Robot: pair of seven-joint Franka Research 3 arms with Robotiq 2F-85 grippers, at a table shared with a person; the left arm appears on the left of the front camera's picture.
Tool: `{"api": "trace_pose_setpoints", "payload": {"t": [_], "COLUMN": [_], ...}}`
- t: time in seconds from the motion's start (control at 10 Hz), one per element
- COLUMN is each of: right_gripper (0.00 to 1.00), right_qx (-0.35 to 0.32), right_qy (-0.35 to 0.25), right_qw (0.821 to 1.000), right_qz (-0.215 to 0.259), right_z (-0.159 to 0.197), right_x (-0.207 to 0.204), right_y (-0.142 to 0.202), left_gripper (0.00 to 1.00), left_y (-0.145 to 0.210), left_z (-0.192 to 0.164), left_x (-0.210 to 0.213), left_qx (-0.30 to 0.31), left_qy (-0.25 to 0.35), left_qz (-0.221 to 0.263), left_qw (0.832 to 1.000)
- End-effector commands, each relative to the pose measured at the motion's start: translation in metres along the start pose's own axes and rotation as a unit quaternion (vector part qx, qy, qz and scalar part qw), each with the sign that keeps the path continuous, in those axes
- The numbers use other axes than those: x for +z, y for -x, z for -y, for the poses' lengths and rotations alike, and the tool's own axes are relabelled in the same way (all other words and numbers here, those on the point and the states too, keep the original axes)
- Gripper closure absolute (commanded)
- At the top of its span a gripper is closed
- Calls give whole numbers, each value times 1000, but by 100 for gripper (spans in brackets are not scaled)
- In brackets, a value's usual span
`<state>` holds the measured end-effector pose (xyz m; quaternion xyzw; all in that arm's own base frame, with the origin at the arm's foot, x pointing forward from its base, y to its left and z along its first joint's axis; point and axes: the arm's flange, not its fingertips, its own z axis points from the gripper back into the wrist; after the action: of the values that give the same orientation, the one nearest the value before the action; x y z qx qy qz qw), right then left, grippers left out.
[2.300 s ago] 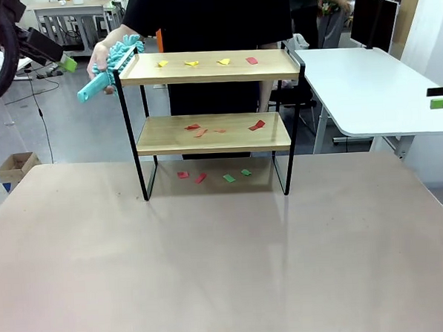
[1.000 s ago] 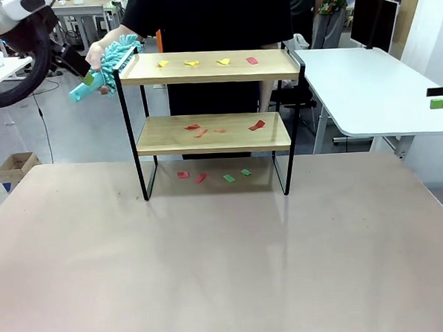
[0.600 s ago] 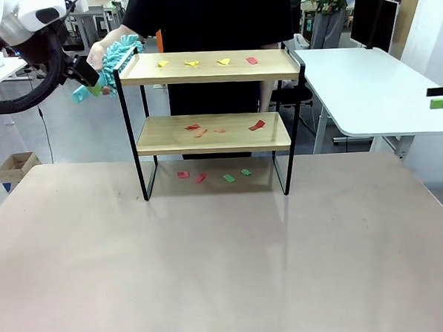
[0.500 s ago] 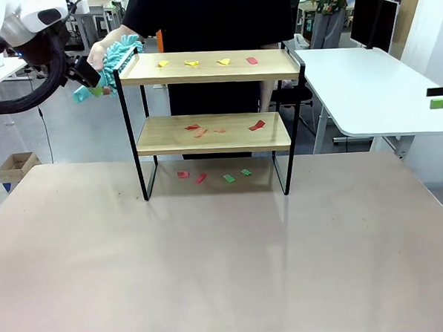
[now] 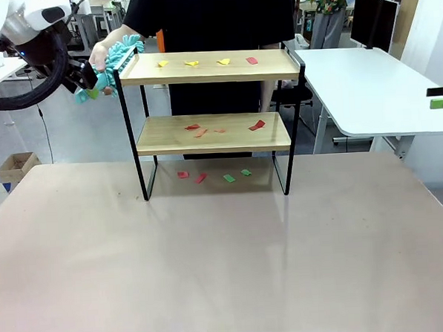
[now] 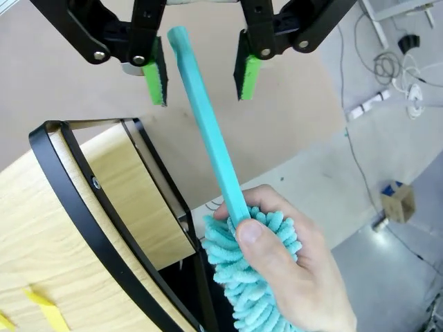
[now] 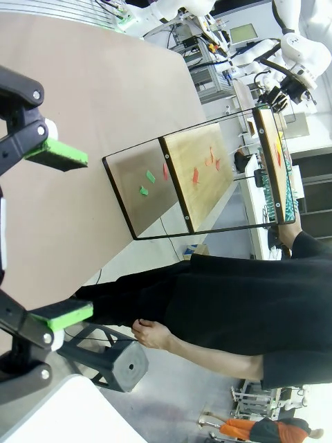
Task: Clean the shelf.
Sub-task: Pick up the Duster handed by the human.
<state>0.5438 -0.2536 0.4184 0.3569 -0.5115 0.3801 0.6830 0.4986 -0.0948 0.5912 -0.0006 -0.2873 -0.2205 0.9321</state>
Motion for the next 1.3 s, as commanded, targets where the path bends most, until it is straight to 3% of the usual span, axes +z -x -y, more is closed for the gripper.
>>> {"api": "trace_pose_setpoints", "payload": {"t": [0.0, 0.1, 0.2, 0.9, 1.2], "right_gripper": [0, 0, 0, 0, 0], "right_qx": [2, 2, 2, 2, 2], "right_qy": [-2, -2, -2, -2, -2], "right_qw": [1000, 1000, 1000, 1000, 1000], "right_qz": [-1, -1, -1, -1, -1], "right_z": [-2, -2, -2, -2, -2], "right_x": [0, 0, 0, 0, 0], "right_y": [-2, -2, -2, -2, -2], "left_gripper": [100, 95, 100, 100, 100], "left_y": [-4, -4, -5, -2, 2], "left_z": [5, 5, 6, 4, 4], "left_x": [-1, -4, -7, -2, -10], "left_qx": [10, 13, 13, 79, 52], "left_qy": [-17, -19, -19, -23, -13], "left_qz": [-12, -14, -16, -42, -24], "left_qw": [1000, 1000, 1000, 996, 998]}}
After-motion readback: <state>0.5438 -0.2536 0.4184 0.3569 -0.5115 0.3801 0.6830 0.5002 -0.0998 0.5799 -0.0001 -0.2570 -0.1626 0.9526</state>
